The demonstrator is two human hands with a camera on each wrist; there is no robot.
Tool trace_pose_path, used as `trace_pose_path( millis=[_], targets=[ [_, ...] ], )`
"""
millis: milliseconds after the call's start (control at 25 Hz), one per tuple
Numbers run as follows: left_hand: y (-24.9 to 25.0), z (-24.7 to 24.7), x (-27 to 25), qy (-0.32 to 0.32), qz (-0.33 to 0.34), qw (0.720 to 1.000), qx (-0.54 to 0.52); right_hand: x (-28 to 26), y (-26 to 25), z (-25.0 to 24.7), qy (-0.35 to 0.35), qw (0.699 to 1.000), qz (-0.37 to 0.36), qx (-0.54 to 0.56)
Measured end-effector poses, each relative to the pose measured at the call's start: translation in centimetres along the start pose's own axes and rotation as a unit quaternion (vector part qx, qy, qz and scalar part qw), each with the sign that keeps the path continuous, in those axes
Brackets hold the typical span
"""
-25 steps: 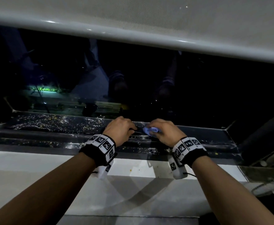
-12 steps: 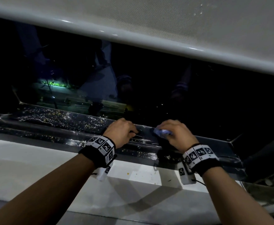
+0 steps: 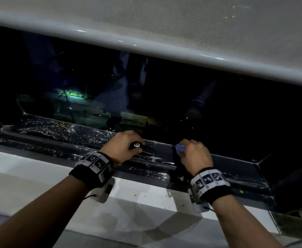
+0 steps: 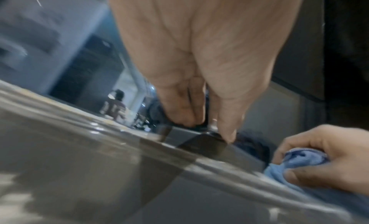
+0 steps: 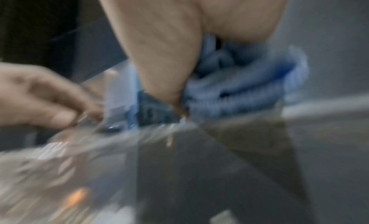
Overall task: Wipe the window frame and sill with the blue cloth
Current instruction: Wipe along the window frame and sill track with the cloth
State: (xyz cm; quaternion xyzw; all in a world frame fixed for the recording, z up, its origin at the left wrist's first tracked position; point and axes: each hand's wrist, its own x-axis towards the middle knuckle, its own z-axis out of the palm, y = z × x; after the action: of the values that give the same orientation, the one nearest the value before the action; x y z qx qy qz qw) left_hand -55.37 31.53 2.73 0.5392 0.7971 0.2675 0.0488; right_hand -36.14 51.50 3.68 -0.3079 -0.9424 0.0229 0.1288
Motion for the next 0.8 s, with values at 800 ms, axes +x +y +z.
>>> trace_pose_path(
  millis=[800],
  targets=[
    [-4.8, -4.4, -3.1, -0.101, -0.129, 0.975, 0.150, 2.3, -8.2, 0.6, -0.108, 0.993, -0.043, 0.031]
  ],
)
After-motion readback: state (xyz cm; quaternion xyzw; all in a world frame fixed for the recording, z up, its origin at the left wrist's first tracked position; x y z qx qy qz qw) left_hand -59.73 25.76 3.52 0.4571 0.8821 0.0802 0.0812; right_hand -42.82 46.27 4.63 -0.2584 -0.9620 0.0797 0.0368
